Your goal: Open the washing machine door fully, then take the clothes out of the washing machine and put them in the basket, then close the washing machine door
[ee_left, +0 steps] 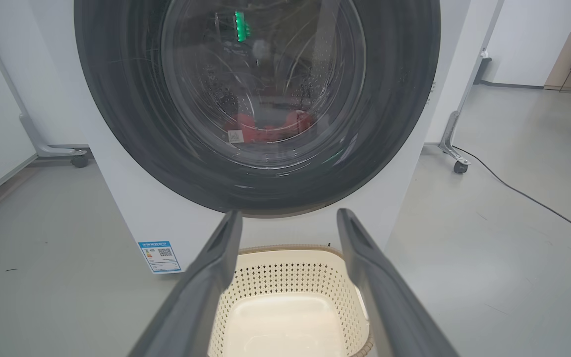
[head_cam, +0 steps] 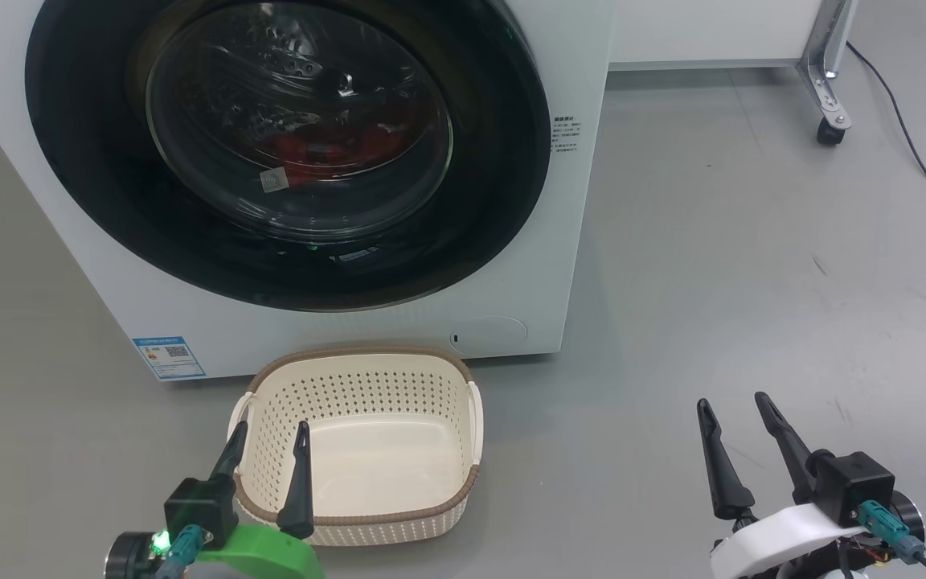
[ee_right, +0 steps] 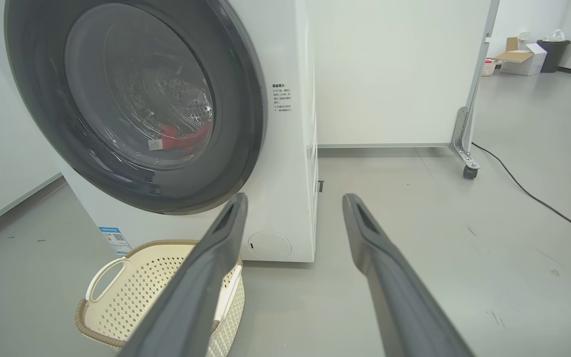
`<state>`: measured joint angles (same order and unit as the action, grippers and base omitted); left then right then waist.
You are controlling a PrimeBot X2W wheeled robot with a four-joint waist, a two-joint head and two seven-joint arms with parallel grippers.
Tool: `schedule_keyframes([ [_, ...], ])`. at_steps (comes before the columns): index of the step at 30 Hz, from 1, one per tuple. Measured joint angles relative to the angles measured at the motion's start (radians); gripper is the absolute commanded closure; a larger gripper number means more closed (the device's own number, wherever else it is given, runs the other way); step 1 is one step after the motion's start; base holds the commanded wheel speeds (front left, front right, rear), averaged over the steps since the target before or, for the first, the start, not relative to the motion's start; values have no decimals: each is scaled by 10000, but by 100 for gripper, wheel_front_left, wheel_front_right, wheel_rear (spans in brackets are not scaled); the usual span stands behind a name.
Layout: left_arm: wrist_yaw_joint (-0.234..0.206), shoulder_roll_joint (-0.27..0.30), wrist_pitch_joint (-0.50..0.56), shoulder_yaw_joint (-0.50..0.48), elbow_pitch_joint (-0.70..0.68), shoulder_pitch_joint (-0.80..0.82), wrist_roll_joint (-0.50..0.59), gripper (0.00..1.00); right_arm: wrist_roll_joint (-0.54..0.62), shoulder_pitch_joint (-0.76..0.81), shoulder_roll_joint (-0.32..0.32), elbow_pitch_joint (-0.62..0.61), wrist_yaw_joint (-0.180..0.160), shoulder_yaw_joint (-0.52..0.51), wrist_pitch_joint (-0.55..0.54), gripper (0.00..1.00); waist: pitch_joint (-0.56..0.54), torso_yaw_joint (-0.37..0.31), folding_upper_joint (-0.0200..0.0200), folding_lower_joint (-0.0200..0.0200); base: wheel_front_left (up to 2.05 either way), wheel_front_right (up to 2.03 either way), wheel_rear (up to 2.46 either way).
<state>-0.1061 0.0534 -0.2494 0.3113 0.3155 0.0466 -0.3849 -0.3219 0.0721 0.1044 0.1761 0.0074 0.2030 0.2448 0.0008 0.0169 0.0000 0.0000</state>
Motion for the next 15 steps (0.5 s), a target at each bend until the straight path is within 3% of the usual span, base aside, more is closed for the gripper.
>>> schedule_keyframes([
  [7, -23, -23, 0, 0, 21, 0, 29, 0, 79, 4, -42, 2, 23, -73, 0, 0, -2, 6, 0, 0, 0, 0, 0],
  [8, -25, -23, 0, 0, 31, 0, 29, 0, 79, 5, -52, 4, 36, -82, 0, 5, -2, 8, 0, 0, 0, 0, 0],
  [9, -25, -25, 0, 0, 35, 0, 29, 0, 79, 6, -67, 15, 92, -84, 0, 100, -2, 9, 0, 0, 0, 0, 0],
  [15, -27, -31, 0, 2, 71, 0, 33, 0, 77, 79, -105, 138, 199, -84, 0, 100, -9, 24, 0, 0, 0, 0, 0],
])
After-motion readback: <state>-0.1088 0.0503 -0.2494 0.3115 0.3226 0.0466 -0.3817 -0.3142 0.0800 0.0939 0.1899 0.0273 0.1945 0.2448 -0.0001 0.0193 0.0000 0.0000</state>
